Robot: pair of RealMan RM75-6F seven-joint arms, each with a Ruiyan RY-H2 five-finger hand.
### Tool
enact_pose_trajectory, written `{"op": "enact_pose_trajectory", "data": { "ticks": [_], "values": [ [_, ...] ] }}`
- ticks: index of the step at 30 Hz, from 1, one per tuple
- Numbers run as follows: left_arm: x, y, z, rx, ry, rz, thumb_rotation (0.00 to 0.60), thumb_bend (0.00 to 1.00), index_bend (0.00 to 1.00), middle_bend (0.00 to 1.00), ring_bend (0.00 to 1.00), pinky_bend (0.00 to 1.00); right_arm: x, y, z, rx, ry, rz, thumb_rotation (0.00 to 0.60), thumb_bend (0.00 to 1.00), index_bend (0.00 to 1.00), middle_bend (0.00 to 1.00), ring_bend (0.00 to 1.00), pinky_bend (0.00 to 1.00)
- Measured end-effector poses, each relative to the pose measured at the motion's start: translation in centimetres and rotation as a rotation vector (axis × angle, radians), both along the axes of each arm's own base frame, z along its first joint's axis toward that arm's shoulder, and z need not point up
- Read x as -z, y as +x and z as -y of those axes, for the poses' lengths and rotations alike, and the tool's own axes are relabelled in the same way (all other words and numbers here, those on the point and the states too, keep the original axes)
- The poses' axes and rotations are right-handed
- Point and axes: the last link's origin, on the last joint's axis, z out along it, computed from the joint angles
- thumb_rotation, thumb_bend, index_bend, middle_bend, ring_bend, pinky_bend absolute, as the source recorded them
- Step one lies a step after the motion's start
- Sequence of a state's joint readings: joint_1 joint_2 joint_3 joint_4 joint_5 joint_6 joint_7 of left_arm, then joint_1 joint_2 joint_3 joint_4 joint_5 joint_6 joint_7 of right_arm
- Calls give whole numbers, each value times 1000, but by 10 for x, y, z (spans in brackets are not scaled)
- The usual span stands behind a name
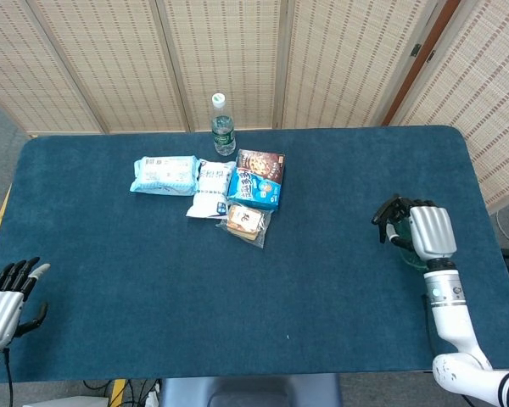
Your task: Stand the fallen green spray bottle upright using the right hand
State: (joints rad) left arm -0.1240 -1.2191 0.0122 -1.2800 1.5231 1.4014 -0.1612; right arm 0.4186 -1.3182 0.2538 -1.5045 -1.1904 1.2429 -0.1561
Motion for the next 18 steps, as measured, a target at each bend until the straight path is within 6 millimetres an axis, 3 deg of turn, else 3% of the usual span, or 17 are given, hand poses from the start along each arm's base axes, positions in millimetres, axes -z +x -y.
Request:
{"op": "enact_pose_trajectory", "data": {
  "ticks": [18],
  "values": [
    [-2, 6, -2, 0, 0, -17, 600, 454, 124, 68, 0, 0, -18, 11, -3, -55, -70, 111, 600, 298, 463, 599, 473, 431]
  ]
}}
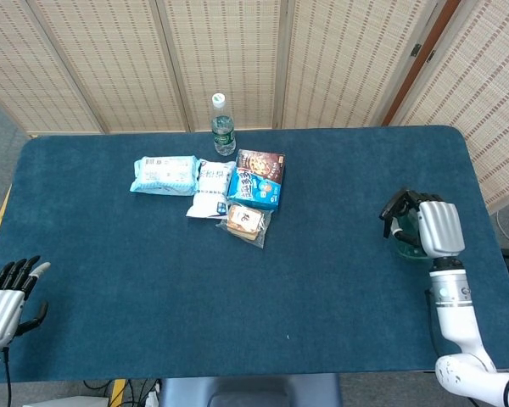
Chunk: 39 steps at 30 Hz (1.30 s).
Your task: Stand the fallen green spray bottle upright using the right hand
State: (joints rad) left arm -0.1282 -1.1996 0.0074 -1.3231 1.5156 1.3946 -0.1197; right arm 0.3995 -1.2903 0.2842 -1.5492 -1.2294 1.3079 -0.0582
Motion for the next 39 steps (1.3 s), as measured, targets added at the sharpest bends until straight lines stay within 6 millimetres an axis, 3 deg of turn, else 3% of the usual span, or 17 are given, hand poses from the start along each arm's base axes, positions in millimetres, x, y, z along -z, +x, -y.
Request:
{"op": "enact_pose_trajectory", "data": {
  "ticks": [11, 39],
  "values": [
    [2, 4, 0, 7, -9, -12, 600, 454, 124, 68, 0, 0, -12, 10, -13, -93, -78, 202, 600, 292, 469, 607, 482, 435],
    [4, 9, 6, 1, -21, -41, 600, 454, 124, 68, 0, 0, 20, -21, -27, -150, -114, 538, 600, 283, 469, 608, 486, 435]
  ]
}}
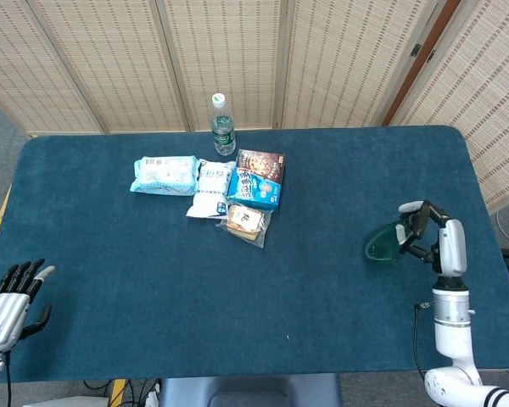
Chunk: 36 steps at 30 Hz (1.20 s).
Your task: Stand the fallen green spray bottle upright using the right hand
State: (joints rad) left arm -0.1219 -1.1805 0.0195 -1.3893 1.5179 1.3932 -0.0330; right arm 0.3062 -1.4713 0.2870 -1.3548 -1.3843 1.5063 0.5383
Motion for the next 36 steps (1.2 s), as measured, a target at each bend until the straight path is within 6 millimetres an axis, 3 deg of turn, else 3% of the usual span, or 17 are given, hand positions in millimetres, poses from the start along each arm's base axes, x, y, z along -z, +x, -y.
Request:
{"op": "enact_pose_trajectory", "data": {
  "ticks": [26, 36],
  "values": [
    [5, 5, 4, -11, -19, -34, 600, 454, 124, 68, 0, 0, 21, -46, -15, 31, -18, 156, 600, 282, 469, 612, 492, 435],
    [9, 12, 5, -8, -26, -46, 600, 454, 124, 68, 0, 0, 22, -65, -10, 71, 2, 161, 600, 283, 469, 612, 492, 435]
  ]
}}
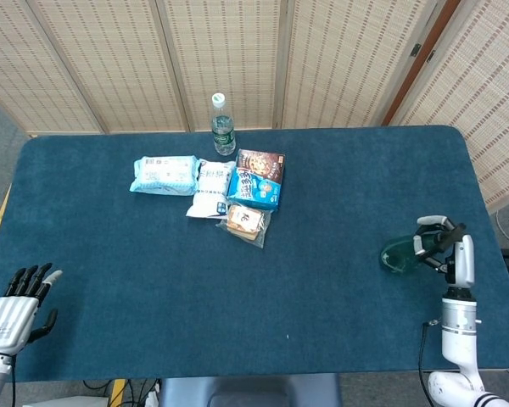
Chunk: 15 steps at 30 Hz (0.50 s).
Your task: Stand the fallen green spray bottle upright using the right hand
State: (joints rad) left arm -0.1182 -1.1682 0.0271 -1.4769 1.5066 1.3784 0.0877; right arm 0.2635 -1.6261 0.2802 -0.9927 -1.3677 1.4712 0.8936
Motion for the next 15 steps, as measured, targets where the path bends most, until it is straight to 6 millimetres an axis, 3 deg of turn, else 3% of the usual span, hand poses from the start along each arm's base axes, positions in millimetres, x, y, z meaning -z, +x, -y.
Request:
{"op": "enact_pose_trajectory", "data": {
  "ticks": [10, 15],
  "values": [
    [1, 0, -1, -8, -2, -5, 600, 454, 124, 68, 0, 0, -2, -5, -1, 3, -10, 12, 600, 268, 469, 606, 492, 437],
    [1, 2, 0, -5, -3, -7, 600, 454, 124, 68, 0, 0, -4, -7, -5, -4, -26, 32, 600, 254, 467, 539, 443, 406]
  ]
}}
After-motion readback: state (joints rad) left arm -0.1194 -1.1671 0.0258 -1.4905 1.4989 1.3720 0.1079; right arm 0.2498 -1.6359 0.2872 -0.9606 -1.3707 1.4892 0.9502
